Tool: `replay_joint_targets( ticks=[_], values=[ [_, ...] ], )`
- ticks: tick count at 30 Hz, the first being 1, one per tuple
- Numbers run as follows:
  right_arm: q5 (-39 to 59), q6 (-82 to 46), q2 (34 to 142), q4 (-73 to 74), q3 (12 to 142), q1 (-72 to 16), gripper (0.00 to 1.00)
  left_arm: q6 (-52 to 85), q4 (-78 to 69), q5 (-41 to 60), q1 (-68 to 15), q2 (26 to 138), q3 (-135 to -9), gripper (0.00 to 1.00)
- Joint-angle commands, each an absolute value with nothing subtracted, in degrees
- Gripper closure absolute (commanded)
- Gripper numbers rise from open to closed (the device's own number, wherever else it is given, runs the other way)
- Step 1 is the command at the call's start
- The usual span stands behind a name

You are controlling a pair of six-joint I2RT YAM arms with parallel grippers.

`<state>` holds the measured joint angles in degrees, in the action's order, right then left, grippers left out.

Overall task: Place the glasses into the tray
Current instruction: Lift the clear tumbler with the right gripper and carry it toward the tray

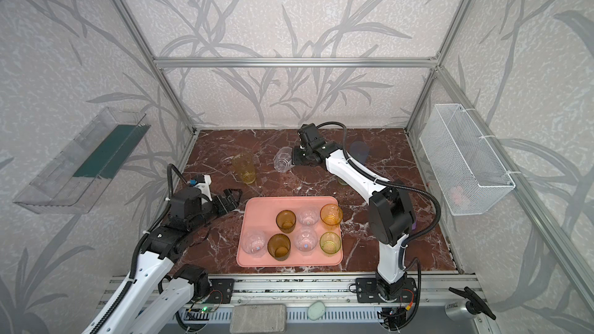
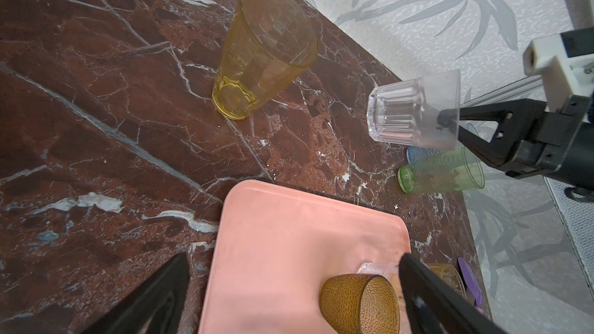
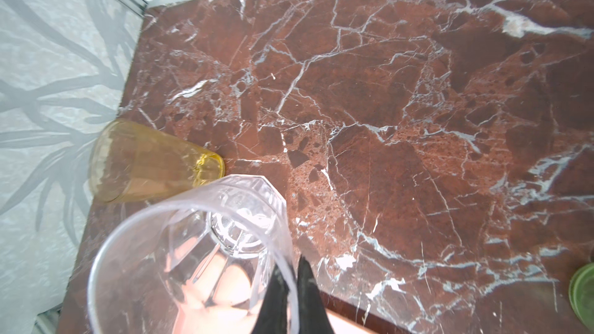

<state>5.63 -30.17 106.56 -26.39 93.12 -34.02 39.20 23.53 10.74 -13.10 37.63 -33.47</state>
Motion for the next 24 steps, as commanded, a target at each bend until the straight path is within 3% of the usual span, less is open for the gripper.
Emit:
replay_joint_targets(
  ticks=[1,14,24],
  values=[
    [6.5,-30.1,101.7,-22.9,91.2,-34.7,1.0,39.5,23.3,11.7,-12.8,37.4,-33.0,0.01],
    [1.0,-27.3,90.3,-27.5,83.8,-42.1,1.0,39.8,22.9,14.2,-12.8,35.2,-31.8,0.01],
    [-3.8,-26.6,87.4,-31.3,80.5,-49.9,1.0,39.5,26.2,12.9,-12.8,32.8,-31.7,0.01]
  ],
)
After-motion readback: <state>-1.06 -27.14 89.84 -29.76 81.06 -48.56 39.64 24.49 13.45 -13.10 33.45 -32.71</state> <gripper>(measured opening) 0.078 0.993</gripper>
